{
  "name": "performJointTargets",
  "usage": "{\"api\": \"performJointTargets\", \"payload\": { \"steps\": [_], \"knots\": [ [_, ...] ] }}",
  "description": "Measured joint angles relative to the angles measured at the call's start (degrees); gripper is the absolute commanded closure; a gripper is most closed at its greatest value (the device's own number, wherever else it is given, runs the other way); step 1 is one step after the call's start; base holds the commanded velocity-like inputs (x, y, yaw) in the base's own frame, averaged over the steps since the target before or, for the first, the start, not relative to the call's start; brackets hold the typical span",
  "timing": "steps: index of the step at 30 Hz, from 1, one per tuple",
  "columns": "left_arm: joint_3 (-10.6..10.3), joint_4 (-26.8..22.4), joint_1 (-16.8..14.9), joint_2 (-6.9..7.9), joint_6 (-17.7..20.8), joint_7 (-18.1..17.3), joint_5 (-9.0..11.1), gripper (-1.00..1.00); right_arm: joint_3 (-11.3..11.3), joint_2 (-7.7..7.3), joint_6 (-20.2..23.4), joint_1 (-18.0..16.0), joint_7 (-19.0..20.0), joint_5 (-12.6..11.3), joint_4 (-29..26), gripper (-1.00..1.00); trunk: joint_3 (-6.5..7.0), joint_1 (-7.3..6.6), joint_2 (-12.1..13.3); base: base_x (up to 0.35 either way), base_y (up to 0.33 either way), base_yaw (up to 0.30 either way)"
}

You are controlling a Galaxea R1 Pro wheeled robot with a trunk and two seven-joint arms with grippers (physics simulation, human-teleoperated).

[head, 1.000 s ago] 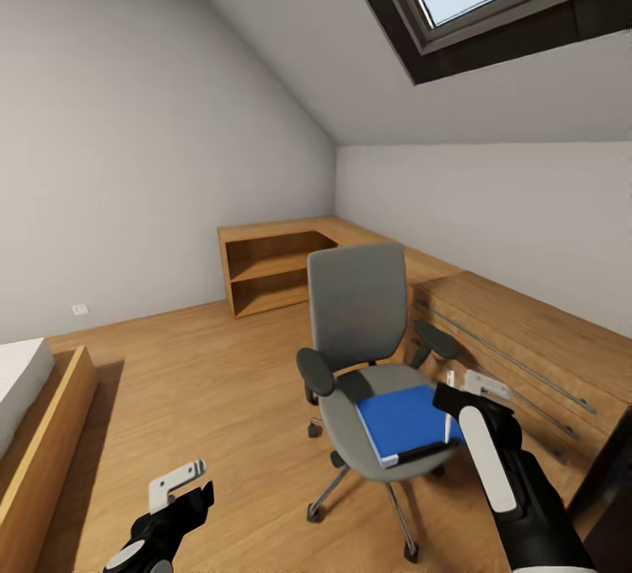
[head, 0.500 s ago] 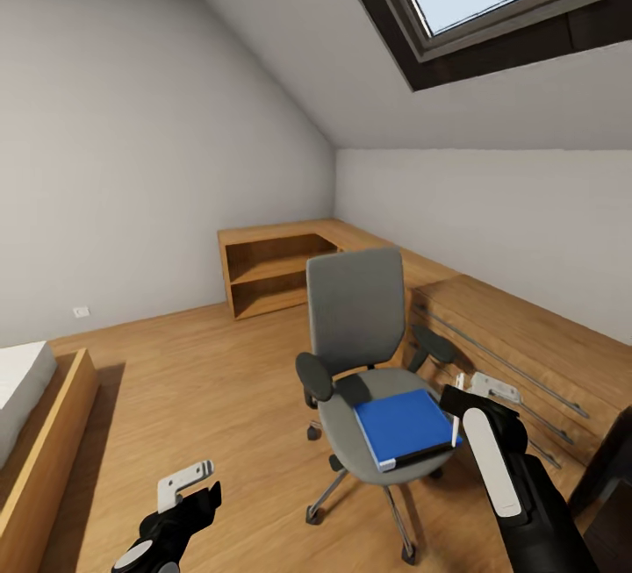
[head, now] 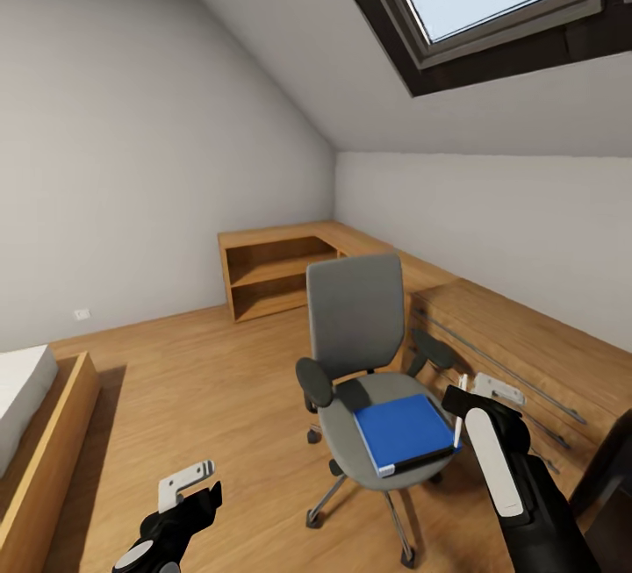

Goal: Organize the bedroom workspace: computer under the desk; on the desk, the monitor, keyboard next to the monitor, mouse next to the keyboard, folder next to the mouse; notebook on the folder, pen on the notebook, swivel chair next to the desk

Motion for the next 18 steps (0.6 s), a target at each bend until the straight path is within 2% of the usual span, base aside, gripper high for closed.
{"api": "performJointTargets", "payload": {
  "steps": [1,3,6,14,18],
  "knots": [
    [0.00,0.00,-0.01,0.00,0.00,0.00,-0.01,-1.00,-0.05,0.00,-0.02,0.00,0.00,0.00,0.03,1.00,0.18,-0.22,0.40,0.000,0.000,-0.160],
    [-2.24,0.01,-0.02,0.16,-0.01,0.12,-0.02,-1.00,-1.48,-0.03,-0.04,0.01,0.00,0.04,0.04,1.00,0.54,-0.66,1.20,0.000,0.000,-0.202],
    [-3.10,0.04,-0.04,0.19,0.00,0.16,-0.02,-1.00,-2.73,0.03,-0.05,0.01,0.00,0.02,0.05,1.00,1.08,-1.32,2.41,0.000,0.000,-0.230],
    [-4.35,0.25,-0.02,0.22,0.05,0.18,-0.05,-1.00,-4.36,0.01,-0.06,0.01,0.01,0.00,0.06,1.00,2.52,-3.08,5.62,0.000,0.000,-0.253],
    [-5.75,0.49,-0.04,0.23,0.21,0.11,0.02,-1.00,-6.71,0.05,-0.06,0.01,0.05,0.00,0.06,1.00,2.52,-3.08,5.63,0.000,0.000,-0.260]
  ]
}}
